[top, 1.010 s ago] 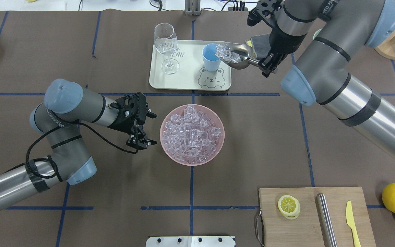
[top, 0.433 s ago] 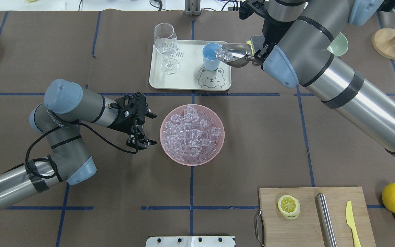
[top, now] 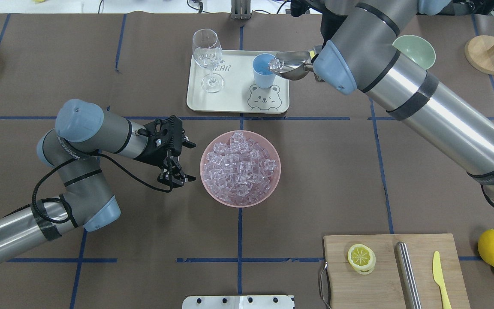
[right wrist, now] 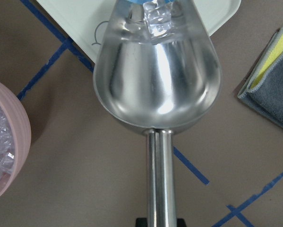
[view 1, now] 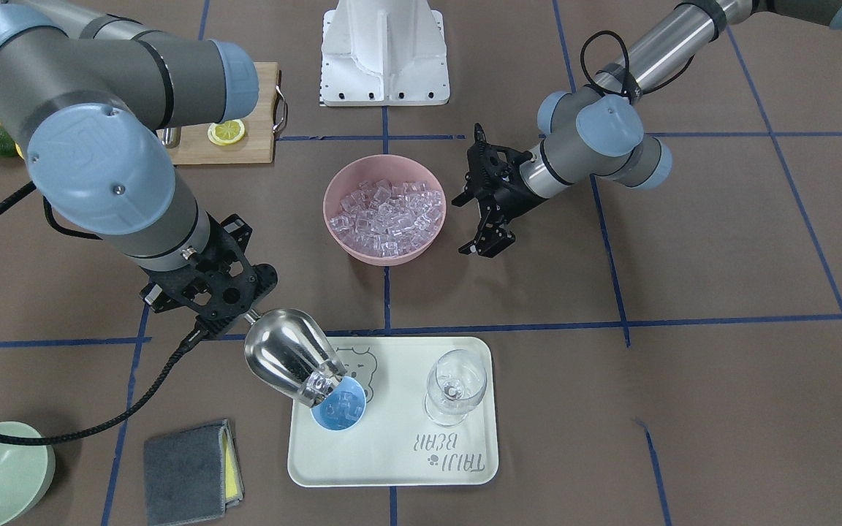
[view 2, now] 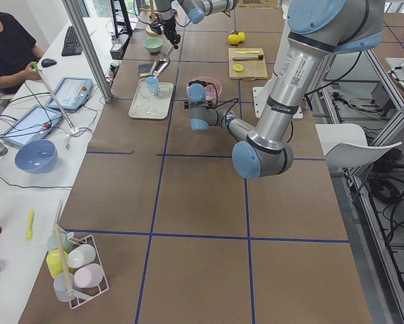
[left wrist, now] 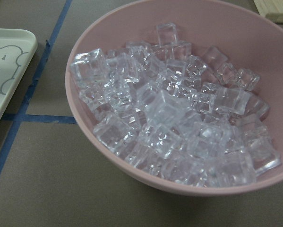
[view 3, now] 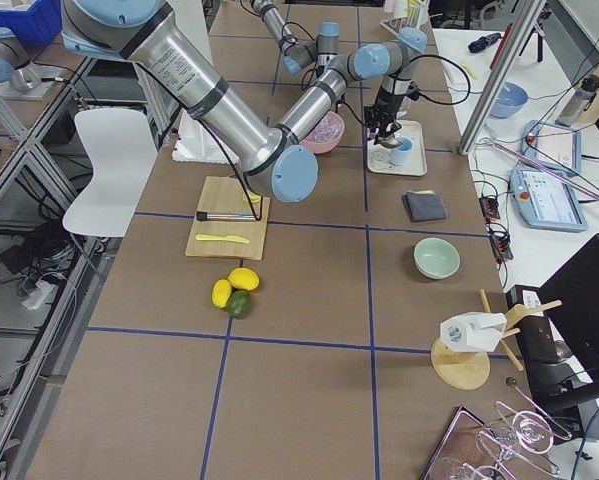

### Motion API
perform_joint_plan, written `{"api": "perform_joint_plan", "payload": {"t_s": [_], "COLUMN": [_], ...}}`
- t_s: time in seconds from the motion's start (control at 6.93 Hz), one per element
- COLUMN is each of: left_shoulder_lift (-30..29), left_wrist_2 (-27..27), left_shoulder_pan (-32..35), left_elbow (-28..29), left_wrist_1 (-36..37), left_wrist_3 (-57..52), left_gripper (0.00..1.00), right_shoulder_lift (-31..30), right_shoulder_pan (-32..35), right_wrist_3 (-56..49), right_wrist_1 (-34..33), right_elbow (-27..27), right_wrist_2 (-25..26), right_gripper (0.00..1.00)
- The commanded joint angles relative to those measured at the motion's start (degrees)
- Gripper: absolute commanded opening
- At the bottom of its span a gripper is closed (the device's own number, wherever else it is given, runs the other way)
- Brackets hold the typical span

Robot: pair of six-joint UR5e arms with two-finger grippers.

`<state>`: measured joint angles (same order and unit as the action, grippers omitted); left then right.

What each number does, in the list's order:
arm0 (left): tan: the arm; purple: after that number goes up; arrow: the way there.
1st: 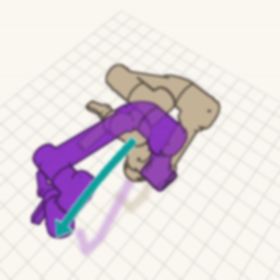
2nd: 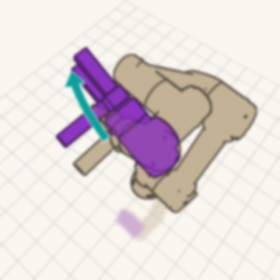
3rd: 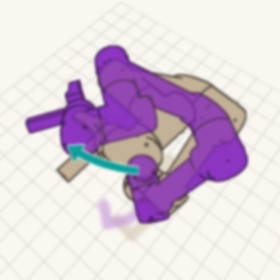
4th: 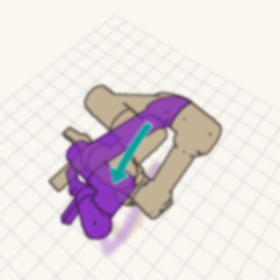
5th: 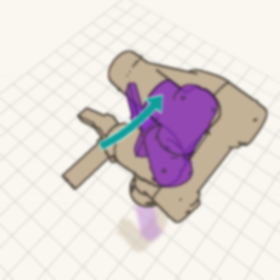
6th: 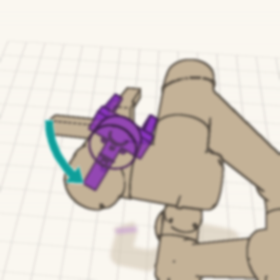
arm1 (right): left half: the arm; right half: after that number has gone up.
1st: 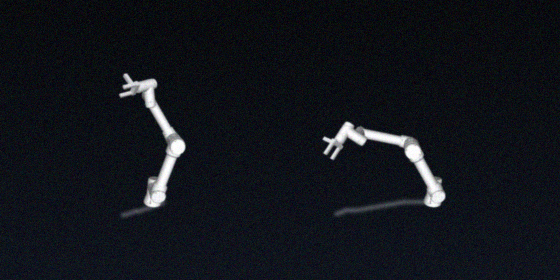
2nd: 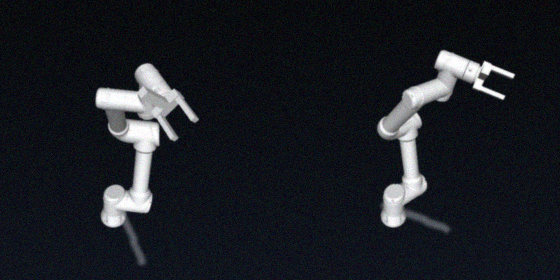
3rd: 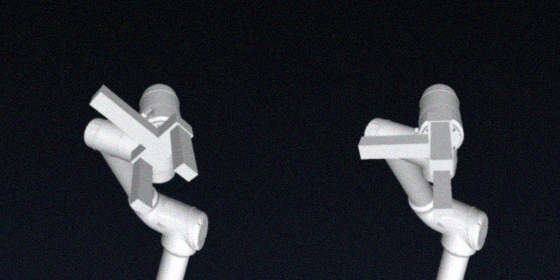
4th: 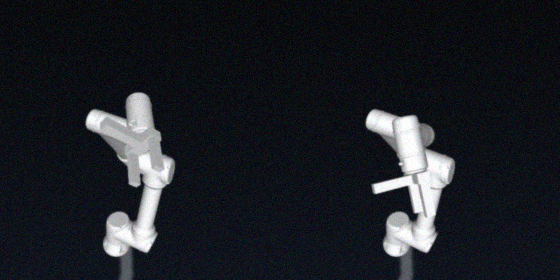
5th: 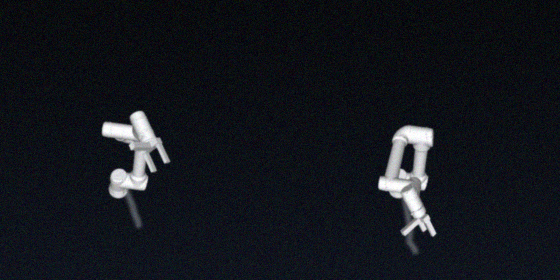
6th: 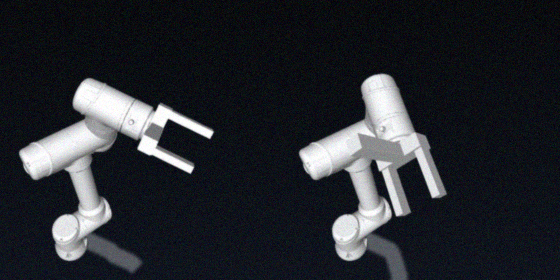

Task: Put ice in cup with scoop
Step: 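Tilt the scoop to pour ice into the blue cup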

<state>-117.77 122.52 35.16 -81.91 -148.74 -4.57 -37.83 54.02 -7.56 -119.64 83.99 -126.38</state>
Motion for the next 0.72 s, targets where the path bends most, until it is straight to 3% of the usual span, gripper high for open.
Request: {"api": "perform_joint_plan", "payload": {"t_s": [0.0,0.58], "left_shoulder_lift": [0.00,0.09], "left_wrist_2": [0.00,0.00], "left_shoulder_pan": [-0.09,0.00], "left_elbow": [0.08,0.17], "left_wrist_1": [0.03,0.12], "left_wrist_3": [0.00,-0.09], "left_gripper": [1.00,1.00], "right_shoulder_lift": [1.97,8.90], "right_shoulder_pan": [0.65,1.00], "right_wrist_3": [-2.80,-8.33], "right_wrist_1": [-2.44,-7.17], "right_elbow": [-2.24,-10.40], "right_wrist_2": [-0.01,0.87], "right_gripper": [0.00,0.00]}}
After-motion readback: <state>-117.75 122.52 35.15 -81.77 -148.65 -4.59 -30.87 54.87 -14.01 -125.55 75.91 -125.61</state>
